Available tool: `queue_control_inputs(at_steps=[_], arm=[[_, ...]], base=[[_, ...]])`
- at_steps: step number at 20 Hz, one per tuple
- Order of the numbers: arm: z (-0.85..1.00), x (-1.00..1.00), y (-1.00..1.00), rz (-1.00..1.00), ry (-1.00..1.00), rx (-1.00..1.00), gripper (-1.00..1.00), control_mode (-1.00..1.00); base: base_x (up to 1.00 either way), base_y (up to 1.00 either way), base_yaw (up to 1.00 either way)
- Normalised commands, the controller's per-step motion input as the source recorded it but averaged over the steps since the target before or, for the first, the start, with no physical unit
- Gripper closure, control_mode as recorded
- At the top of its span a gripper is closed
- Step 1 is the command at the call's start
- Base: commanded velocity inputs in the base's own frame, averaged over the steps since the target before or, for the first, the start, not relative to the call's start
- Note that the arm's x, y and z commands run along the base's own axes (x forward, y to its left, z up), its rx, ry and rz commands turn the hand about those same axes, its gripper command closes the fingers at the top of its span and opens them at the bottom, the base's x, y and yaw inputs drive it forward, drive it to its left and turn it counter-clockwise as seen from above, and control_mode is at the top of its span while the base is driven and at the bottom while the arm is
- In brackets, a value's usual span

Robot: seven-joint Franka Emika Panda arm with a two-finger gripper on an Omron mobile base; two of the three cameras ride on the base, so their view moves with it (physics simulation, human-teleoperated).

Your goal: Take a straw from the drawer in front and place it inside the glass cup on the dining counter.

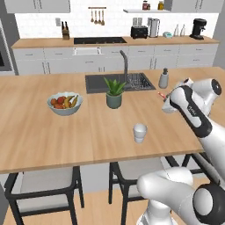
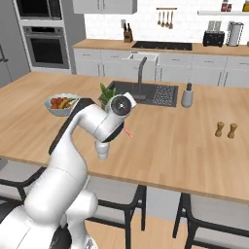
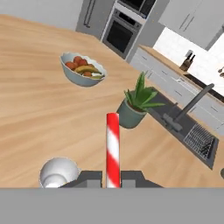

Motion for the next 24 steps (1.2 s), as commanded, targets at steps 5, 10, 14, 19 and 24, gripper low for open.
queue_control_inputs(at_steps=[5,10,14,19,24], arm=[[0.0,0.52,0.06,0.27,-0.09,0.15,1.0,-1.0],[-0.08,0.66,0.14,0.34,0.0,0.11,1.0,-1.0],[-0.09,0.64,0.0,0.38,0.08,0.08,1.0,-1.0],[-0.24,0.33,0.0,0.29,0.1,0.04,1.0,-1.0],[-0.05,0.0,0.05,0.07,0.15,0.04,1.0,-1.0]], base=[[0.0,0.0,0.0],[0.0,0.0,0.0],[0.0,0.0,0.0],[0.0,0.0,0.0],[0.0,0.0,0.0]])
